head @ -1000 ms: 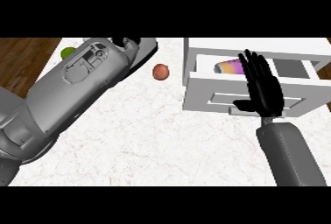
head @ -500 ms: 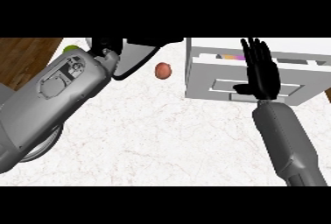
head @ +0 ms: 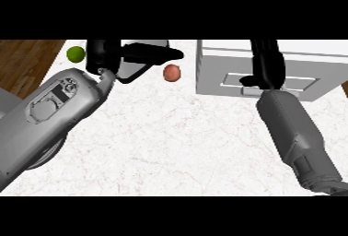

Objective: Pick up the can, place it into the drawer and close the drawer

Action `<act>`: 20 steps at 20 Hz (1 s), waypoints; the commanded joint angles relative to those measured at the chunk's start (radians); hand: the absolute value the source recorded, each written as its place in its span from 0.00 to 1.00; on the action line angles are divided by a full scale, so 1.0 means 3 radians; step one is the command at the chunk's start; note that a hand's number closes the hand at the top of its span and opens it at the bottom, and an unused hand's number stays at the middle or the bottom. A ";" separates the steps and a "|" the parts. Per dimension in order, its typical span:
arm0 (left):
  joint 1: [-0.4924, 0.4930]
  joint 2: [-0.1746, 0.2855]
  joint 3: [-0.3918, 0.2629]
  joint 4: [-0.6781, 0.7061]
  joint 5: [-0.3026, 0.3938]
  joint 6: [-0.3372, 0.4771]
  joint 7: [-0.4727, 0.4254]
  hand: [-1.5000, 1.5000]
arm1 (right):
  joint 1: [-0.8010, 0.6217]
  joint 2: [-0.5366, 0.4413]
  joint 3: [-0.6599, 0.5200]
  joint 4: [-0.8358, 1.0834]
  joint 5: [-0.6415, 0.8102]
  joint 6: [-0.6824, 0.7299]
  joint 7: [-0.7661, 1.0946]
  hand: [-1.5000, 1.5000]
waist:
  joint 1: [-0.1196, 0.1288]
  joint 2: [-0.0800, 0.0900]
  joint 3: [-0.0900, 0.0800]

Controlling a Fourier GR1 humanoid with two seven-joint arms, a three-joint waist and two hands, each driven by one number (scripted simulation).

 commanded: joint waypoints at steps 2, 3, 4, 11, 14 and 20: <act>0.0330 0.0050 0.0010 -0.0218 -0.0055 0.0022 -0.0070 0.00 | -0.0436 0.0007 -0.0057 0.0414 0.0041 -0.0033 0.0070 0.00 | 0.0063 0.0043 0.0011; 0.0285 0.0043 0.0005 -0.0212 -0.0081 0.0007 -0.0093 0.00 | -0.0493 -0.0143 -0.0118 0.0452 -0.0023 0.0039 -0.0016 0.00 | 0.0085 0.0064 0.0014; 0.0238 0.0154 0.0051 -0.0269 -0.0059 -0.0062 0.0011 0.00 | -0.0472 -0.0085 -0.0109 0.0511 -0.0024 -0.0010 -0.0060 0.00 | 0.0075 0.0054 0.0015; 0.0618 0.0131 0.0022 -0.0422 -0.0161 -0.0012 -0.0131 0.00 | -0.0761 -0.0103 -0.0230 0.0696 -0.0099 0.0012 -0.0074 0.00 | 0.0063 0.0060 0.0014; 0.0520 0.0185 0.0089 -0.0460 -0.0145 -0.0108 -0.0092 0.00 | -0.0910 -0.0054 -0.0240 0.0779 -0.0102 0.0129 -0.0091 0.00 | 0.0104 0.0079 0.0016; 0.0743 0.0214 0.0152 -0.0531 -0.0126 -0.0154 -0.0232 0.00 | -0.0945 0.0051 -0.0720 0.0597 -0.0733 0.0282 -0.0714 0.00 | 0.0083 0.0076 0.0022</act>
